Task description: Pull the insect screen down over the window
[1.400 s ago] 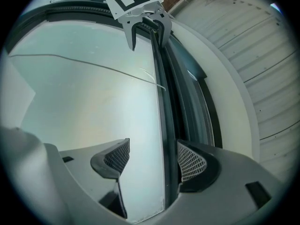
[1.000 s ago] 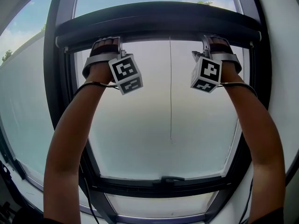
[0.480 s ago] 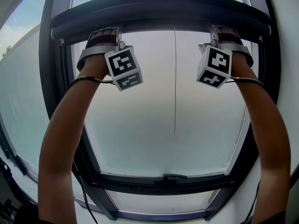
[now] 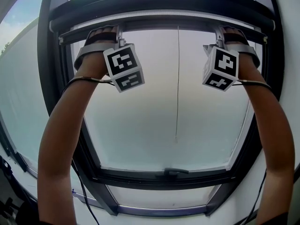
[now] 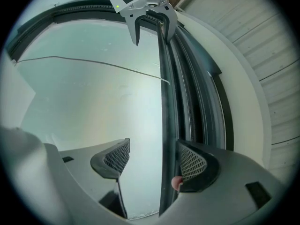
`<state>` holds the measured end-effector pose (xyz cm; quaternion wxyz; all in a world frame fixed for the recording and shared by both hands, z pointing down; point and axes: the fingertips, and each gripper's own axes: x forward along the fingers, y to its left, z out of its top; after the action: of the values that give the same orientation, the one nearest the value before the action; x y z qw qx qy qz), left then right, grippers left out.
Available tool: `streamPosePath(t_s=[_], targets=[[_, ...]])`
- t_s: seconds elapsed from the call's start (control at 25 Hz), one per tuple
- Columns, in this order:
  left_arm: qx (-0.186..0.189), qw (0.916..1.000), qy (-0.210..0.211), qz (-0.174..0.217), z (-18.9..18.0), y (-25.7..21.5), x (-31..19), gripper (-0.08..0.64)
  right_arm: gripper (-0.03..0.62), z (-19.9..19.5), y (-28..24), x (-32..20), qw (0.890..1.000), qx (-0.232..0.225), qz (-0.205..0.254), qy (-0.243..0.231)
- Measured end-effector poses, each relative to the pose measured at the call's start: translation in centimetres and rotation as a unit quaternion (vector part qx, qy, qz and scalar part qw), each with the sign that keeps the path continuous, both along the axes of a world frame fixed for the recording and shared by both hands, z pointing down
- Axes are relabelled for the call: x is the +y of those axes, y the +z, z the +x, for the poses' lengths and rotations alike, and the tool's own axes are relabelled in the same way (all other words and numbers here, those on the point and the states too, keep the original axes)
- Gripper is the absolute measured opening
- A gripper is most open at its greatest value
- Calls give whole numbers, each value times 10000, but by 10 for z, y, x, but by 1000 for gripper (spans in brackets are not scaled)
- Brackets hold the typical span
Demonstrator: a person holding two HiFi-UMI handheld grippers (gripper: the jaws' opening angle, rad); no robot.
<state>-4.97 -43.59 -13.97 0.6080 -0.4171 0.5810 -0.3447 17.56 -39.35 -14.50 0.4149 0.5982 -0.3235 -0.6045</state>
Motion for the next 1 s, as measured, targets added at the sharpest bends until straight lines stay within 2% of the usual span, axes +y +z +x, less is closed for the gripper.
streamPosePath(t_s=[0.24,0.72,1.0], targets=[[10,9995,-6,-303,0,16,2,337,293,-1,14,0,9999,-11,-148,30],[-82,9978,86,-656,1,70,6,337,293,3,67,3,9989,92,-440,93],[-163,9954,89,-942,-2,92,8,337,293,0,88,3,9982,-37,-599,0]])
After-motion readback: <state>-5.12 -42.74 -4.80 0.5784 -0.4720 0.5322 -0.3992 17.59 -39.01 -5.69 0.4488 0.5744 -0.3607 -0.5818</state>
